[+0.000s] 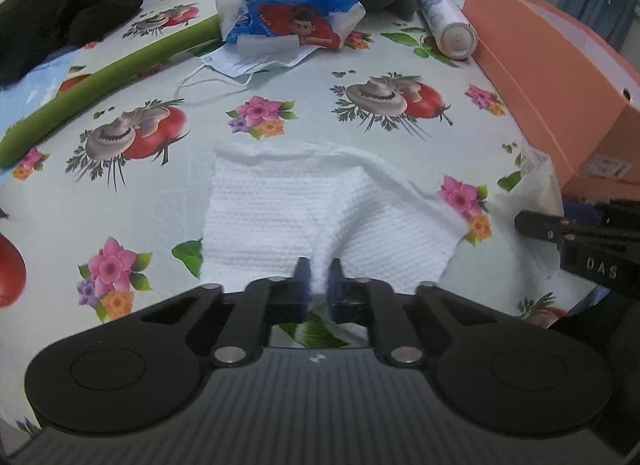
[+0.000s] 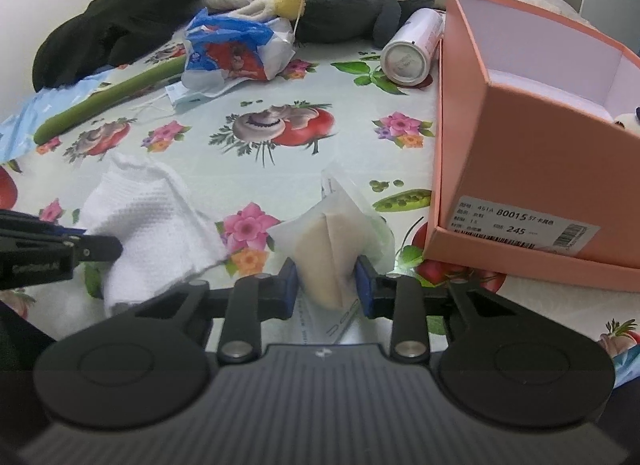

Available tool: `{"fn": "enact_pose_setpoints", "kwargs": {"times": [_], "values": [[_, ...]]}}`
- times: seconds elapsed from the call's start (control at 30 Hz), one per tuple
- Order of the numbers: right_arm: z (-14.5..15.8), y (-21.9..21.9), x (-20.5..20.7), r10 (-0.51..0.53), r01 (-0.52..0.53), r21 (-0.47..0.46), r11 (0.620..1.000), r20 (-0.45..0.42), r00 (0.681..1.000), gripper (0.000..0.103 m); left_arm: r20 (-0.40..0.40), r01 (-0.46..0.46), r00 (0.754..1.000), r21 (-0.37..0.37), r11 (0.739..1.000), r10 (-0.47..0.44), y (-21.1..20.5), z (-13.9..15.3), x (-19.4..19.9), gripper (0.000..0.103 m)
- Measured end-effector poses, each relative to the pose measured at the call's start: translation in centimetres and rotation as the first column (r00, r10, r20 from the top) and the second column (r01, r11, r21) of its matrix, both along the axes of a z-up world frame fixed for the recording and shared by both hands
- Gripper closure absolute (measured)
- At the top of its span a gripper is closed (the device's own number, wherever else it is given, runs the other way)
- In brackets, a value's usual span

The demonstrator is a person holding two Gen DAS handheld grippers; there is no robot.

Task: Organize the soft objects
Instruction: 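Pinch the white cloth center with the left gripper while the right lifts the pouch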

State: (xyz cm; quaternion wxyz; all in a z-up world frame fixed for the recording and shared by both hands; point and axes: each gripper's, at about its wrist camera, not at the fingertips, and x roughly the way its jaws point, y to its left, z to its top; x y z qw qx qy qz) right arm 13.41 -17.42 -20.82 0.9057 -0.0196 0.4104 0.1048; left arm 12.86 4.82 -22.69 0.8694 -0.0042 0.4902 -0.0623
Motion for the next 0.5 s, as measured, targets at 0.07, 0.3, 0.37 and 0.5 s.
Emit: {"fn": "enact_pose_setpoints", "kwargs": {"times": [0.07, 0.3, 0.37, 0.5], "values": [[0.7, -0.1, -0.2, 0.003, -0.003, 0.002, 1.000, 0.010, 1.000, 0.071, 0.001, -0.013, 1.000, -0.021, 1.000, 0.013, 0.1, 0.3, -0.1, 0.096], [4.3, -0.6, -1.0, 0.005, -0.006, 0.021, 1.000, 0.066, 0.998, 0.072, 0.063, -0.059, 0.996, -0.100, 0.993, 0.066, -0.4, 3.6, -0.7, 0.097], [5.6, -0.9, -1.4, 0.001, -0.003, 0.025, 1.000, 0.089, 0.996, 0.072, 0.089, -0.066, 0.993, -0.119, 0.991, 0.077, -0.7, 5.1, -0.9, 0.097], [8.0, -1.7, -2.1, -0.012, 0.008, 0.041, 0.999, 0.117, 0.993, 0.072, 0.132, -0.080, 0.986, -0.155, 0.985, 0.101, -1.3, 8.3, -1.1, 0.097]]}}
